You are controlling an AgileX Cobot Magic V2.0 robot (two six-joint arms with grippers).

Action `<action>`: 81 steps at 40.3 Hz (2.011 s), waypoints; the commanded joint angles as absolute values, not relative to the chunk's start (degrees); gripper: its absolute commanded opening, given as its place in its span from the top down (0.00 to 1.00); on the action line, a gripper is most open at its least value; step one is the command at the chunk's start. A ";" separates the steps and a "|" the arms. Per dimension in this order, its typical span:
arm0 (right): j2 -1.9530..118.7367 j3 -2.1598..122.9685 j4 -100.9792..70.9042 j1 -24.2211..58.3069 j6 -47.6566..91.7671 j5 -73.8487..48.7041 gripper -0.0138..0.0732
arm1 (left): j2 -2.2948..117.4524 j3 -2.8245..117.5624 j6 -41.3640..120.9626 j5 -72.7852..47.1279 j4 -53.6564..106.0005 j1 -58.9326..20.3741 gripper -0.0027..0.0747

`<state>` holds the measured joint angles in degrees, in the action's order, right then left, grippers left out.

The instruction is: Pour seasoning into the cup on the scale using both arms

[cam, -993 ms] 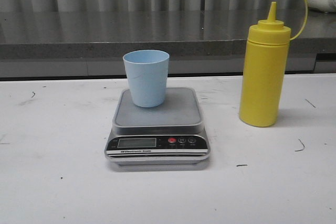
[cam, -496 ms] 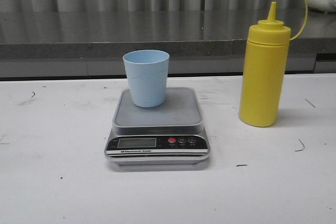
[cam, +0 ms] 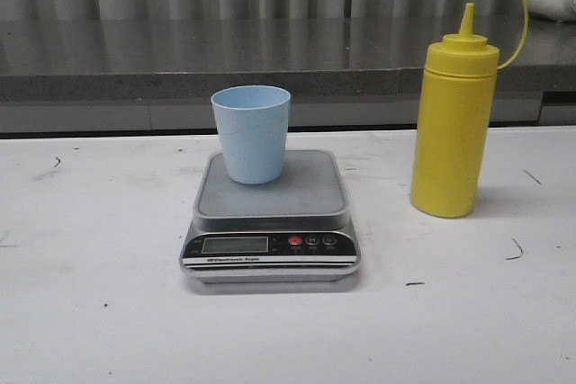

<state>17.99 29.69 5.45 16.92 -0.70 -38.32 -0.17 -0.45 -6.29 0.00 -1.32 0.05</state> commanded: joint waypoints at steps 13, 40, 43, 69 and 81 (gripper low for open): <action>4.53 13.83 0.00 3.83 0.00 -19.43 0.98 | -1.57 -1.42 -6.32 4.93 -1.29 0.14 0.99; -1.67 -1.35 0.00 1.18 -0.39 0.79 0.98 | -1.57 -1.42 -6.32 4.93 -1.29 0.14 0.99; -1.67 -1.35 0.00 1.18 -1.36 0.66 0.98 | -1.57 -1.42 -6.32 4.93 -1.29 0.14 0.99; -1.67 -1.35 0.00 1.18 -1.33 0.40 0.98 | -1.57 -1.42 -6.32 4.93 -1.29 0.14 0.99; -1.62 -1.35 0.00 1.18 -1.33 0.40 0.98 | -1.57 -1.42 -6.32 4.93 -1.29 0.14 0.99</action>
